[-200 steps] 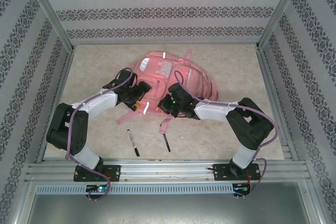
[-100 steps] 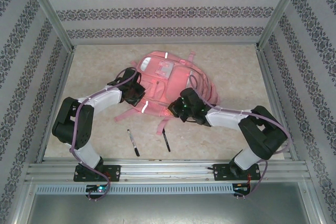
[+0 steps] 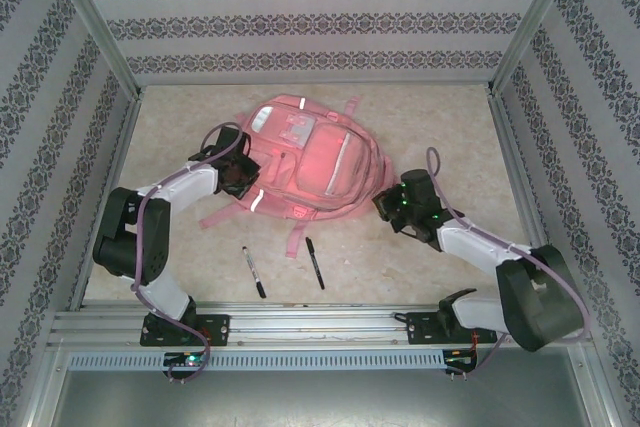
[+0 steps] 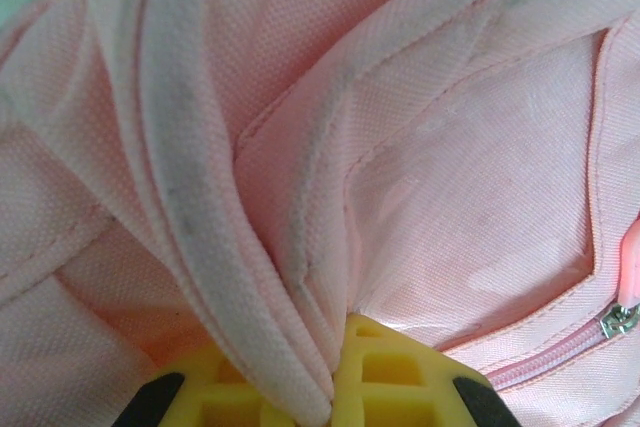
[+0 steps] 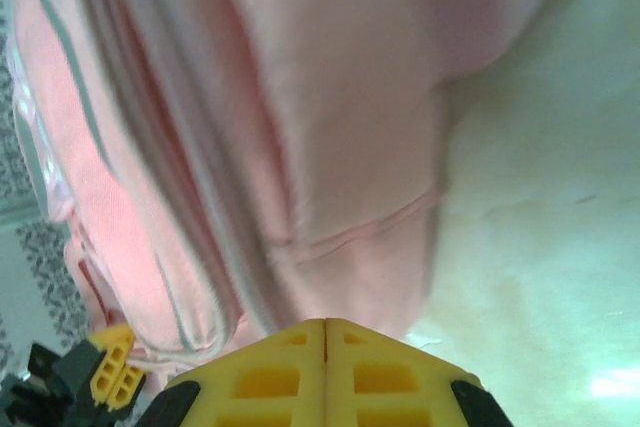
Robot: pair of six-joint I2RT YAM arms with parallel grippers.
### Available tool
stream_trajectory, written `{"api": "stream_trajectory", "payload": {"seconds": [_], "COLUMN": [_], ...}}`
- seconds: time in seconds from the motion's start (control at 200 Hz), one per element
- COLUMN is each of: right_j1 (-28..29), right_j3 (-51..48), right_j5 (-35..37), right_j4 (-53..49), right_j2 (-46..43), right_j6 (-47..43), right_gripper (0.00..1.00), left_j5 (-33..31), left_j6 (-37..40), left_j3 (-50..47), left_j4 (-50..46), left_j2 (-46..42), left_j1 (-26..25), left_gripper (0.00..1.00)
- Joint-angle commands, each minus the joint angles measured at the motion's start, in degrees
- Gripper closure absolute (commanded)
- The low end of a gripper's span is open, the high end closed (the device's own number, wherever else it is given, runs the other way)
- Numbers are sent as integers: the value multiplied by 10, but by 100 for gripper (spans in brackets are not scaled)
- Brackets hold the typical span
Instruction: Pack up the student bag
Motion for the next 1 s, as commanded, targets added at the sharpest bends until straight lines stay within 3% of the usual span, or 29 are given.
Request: {"api": "stream_trajectory", "payload": {"seconds": [0.0,0.1,0.17,0.235,0.32,0.505,0.655,0.994], "right_j1": [-39,-56,-31,18,94,272,318,328], "right_j3": [-19,16,87,152,216,309,358,467], "right_j5": [-26,-99,-125,-79,-4,174,214,271], "right_j4": [-37,-40,-116,-210,-281,-353,-371,-420], "right_j2": [-18,6,30,43,56,127,207,317], "right_j6": [-34,-81,-168,-235,-255,-166,-90,-154], "right_gripper": [100,98,90,82,70,45,45,53], "left_j5": [-26,0,16,35,55,71,83,89], "left_j6": [50,43,21,-9,-41,-42,-58,-57], "left_j3": [11,28,31,20,4,12,2,-22], "left_j4": [-54,-57,-53,-40,-22,-30,-17,-6], "left_j2": [27,40,37,28,10,3,3,-3], "left_j1": [35,43,43,42,43,42,39,32], "left_gripper": [100,100,100,100,100,100,100,100]}}
